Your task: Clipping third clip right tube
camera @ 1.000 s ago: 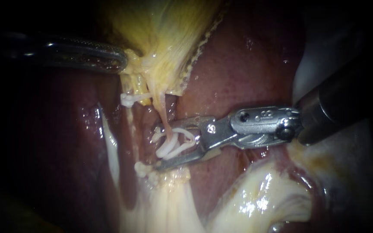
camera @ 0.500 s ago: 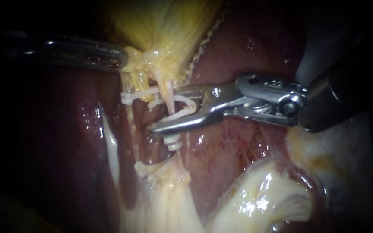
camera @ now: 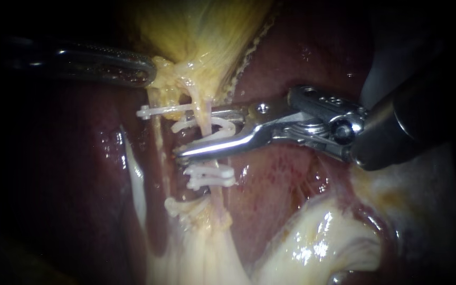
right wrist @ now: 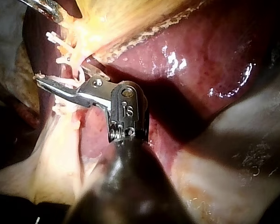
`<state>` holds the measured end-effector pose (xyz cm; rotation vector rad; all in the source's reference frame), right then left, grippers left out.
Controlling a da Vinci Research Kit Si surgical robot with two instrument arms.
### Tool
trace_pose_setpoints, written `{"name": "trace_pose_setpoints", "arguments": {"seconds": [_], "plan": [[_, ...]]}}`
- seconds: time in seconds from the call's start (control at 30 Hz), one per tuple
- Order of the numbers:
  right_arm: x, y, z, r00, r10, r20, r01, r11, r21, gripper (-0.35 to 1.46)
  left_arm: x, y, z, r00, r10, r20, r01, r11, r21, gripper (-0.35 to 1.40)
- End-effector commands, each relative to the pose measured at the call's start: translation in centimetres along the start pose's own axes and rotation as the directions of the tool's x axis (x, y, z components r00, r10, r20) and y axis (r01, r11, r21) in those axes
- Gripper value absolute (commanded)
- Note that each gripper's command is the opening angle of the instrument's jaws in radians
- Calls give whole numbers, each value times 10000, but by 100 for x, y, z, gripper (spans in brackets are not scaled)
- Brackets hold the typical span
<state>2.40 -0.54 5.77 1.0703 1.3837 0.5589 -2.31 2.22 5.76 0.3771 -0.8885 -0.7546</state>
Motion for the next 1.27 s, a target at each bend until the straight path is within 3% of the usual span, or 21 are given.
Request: {"name": "trace_pose_setpoints", "arguments": {"seconds": [0.03, 0.4, 0.5, 0.67, 1.27], "plan": [[1, -1, 0, 10000, 9, 26, -9, 10000, 18, 45, 0, 0, 0, 10000, 2, 1, -2, 10000, 1, -35], [1, 4, 2, 9965, 835, 10, -835, 9965, -3, 24, 0, 0, 0, 10000, -58, 3, 58, 10000, 2, -35], [1, 4, 2, 9929, 1188, 4, -1188, 9929, -9, 8, 0, 0, 0, 10000, -58, 3, 58, 10000, 1, -35], [2, 5, 1, 9880, 1542, -21, -1542, 9880, 13, -35, 0, 0, 1, 10000, -58, 3, 58, 10000, 2, -35], [0, 13, -7, 9820, 1887, -36, -1887, 9820, 38, -35, -1, 0, 0, 10000, -60, 3, 60, 10000, 3, -35]]}}
